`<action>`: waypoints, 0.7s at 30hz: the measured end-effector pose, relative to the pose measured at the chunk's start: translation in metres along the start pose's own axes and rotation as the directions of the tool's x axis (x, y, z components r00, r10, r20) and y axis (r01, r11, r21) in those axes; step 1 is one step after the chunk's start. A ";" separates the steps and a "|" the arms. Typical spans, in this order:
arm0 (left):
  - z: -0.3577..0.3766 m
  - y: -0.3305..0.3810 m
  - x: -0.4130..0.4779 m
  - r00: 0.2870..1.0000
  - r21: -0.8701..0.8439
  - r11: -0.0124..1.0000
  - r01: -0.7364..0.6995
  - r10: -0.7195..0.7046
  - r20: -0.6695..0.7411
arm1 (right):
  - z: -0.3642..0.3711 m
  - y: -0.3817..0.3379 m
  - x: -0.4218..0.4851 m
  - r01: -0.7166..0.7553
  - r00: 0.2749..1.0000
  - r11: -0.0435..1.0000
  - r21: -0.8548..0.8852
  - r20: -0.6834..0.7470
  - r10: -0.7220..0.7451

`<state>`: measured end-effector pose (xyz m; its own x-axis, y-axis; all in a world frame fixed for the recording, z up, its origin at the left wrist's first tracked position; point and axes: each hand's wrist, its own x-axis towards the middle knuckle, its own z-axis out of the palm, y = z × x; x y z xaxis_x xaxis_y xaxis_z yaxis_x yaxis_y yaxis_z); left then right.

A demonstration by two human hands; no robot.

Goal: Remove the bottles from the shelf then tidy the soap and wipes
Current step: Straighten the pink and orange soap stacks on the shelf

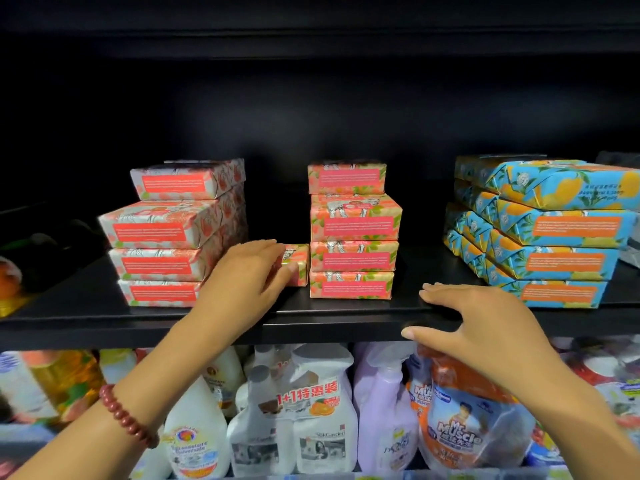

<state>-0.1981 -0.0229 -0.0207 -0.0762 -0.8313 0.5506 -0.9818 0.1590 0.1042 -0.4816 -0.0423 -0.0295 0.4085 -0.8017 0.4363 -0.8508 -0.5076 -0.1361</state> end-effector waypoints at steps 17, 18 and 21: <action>-0.015 0.007 -0.003 0.996 0.013 0.998 0.062 -0.063 0.055 | 0.016 -0.011 -0.004 0.023 0.998 0.990 0.137 -0.055 -0.016; -0.016 0.007 -0.005 0.998 0.003 0.998 0.063 -0.063 0.030 | 0.016 -0.011 -0.005 0.024 0.998 0.990 0.137 -0.062 -0.015; -0.016 0.013 -0.016 0.993 0.038 0.998 0.042 -0.038 -0.113 | 0.018 -0.011 -0.005 0.031 0.998 0.992 0.120 -0.062 -0.023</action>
<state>-0.2065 0.0008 -0.0148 -0.0191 -0.7710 0.6366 -0.9901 0.1033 0.0954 -0.4689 -0.0382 -0.0462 0.4069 -0.7687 0.4935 -0.7922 -0.5660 -0.2283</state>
